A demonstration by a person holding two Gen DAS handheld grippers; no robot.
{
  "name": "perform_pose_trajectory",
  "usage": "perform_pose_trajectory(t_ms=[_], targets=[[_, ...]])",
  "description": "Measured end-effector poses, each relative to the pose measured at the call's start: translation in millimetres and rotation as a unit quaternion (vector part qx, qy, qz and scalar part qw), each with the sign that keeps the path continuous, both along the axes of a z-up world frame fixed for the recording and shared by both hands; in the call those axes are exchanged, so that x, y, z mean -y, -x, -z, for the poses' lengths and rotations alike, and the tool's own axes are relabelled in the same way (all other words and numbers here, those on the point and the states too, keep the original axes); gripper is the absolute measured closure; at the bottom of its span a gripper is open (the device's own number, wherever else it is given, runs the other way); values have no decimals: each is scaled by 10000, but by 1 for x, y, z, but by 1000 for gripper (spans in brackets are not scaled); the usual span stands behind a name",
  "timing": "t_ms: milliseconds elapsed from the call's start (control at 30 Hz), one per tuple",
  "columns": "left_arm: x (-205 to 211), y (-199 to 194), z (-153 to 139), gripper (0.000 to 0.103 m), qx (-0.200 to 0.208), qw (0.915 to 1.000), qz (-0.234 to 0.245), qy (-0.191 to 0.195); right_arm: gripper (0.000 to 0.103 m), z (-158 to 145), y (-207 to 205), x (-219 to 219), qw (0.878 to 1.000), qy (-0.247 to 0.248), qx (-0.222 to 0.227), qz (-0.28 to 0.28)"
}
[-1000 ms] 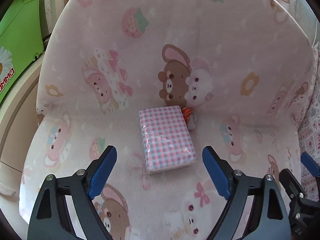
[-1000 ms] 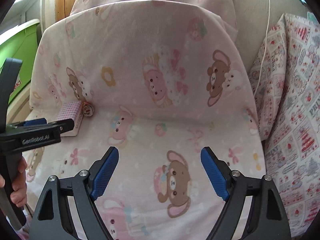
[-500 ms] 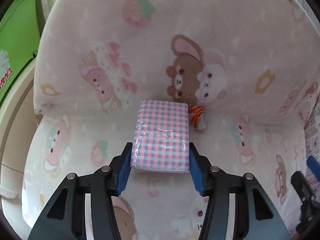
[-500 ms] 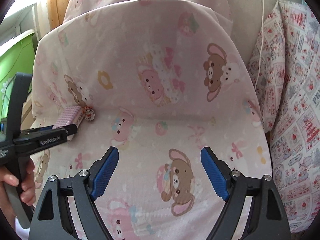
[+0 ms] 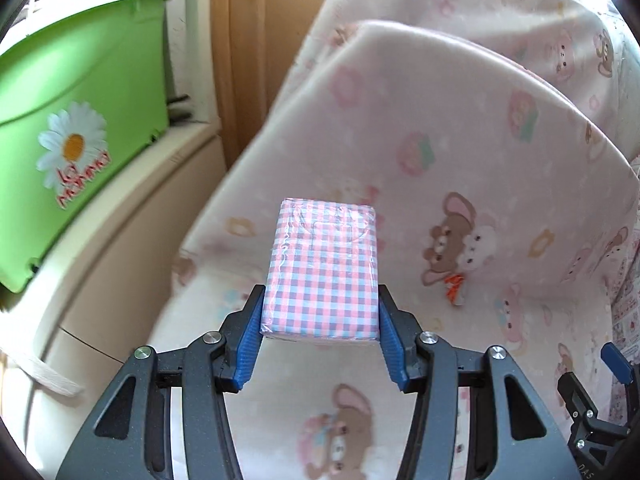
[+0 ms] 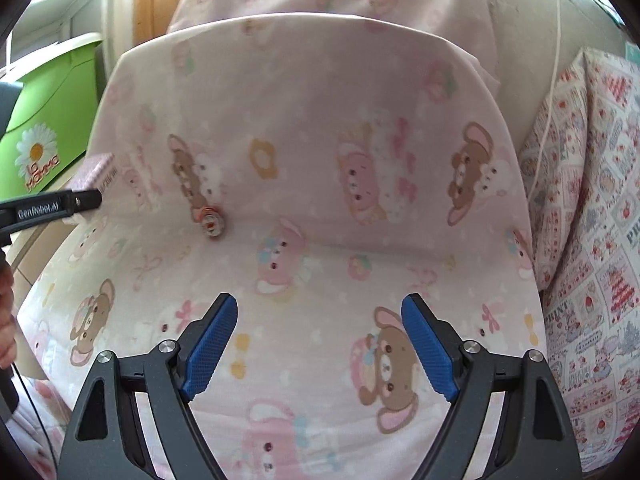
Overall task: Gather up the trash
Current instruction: 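Lift the tissue box with the left tool while the right tool grasps the small orange item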
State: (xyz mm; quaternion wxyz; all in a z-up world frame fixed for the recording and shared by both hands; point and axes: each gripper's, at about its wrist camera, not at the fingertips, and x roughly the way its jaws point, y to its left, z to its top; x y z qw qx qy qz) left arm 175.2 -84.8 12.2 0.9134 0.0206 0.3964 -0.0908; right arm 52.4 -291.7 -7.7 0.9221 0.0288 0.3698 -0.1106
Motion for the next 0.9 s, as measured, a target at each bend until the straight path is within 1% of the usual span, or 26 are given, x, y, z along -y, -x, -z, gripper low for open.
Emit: perform_pose_trajectory(t_ms=[100, 167, 233, 333, 400, 433, 500, 633, 733, 767, 800, 900], targets=[[-13, 7, -3, 52, 124, 9997, -70, -179, 17, 1, -13, -7, 9992, -321, -85, -226], [-19, 6, -1, 52, 114, 9997, -57, -224, 16, 3, -33, -15, 9978, -447, -307, -382], [-25, 7, 1, 52, 81, 9996, -79, -261, 16, 4, -53, -20, 9955, -708, -458, -441], [-36, 12, 1, 52, 7, 9996, -130, -236, 16, 8, -82, -18, 9907, -1194, -629, -166], [-43, 11, 3, 52, -70, 9996, -206, -189, 16, 9, -97, -15, 9860, -1547, -627, 38], [-44, 12, 5, 52, -124, 9995, -240, -176, 16, 9, -103, -15, 9853, -1599, -586, 157], [-47, 12, 7, 52, -195, 9993, -289, -146, 16, 11, -115, -21, 9876, -1401, -630, 318], [-54, 9, 9, 52, -301, 9988, -386, -88, 16, 19, -134, -41, 9930, -828, -725, 421], [-56, 9, 8, 52, -311, 9988, -388, -6, 16, 28, -144, -51, 9924, -531, -889, 668], [-57, 9, 8, 52, -320, 9987, -384, 42, 19, 30, -147, -54, 9919, -470, -916, 746], [-57, 9, 8, 52, -322, 9987, -377, 65, 25, 31, -149, -56, 9913, -432, -937, 815], [-57, 8, 8, 52, -299, 9988, -383, 8, 35, 35, -155, -58, 9904, -511, -990, 815]])
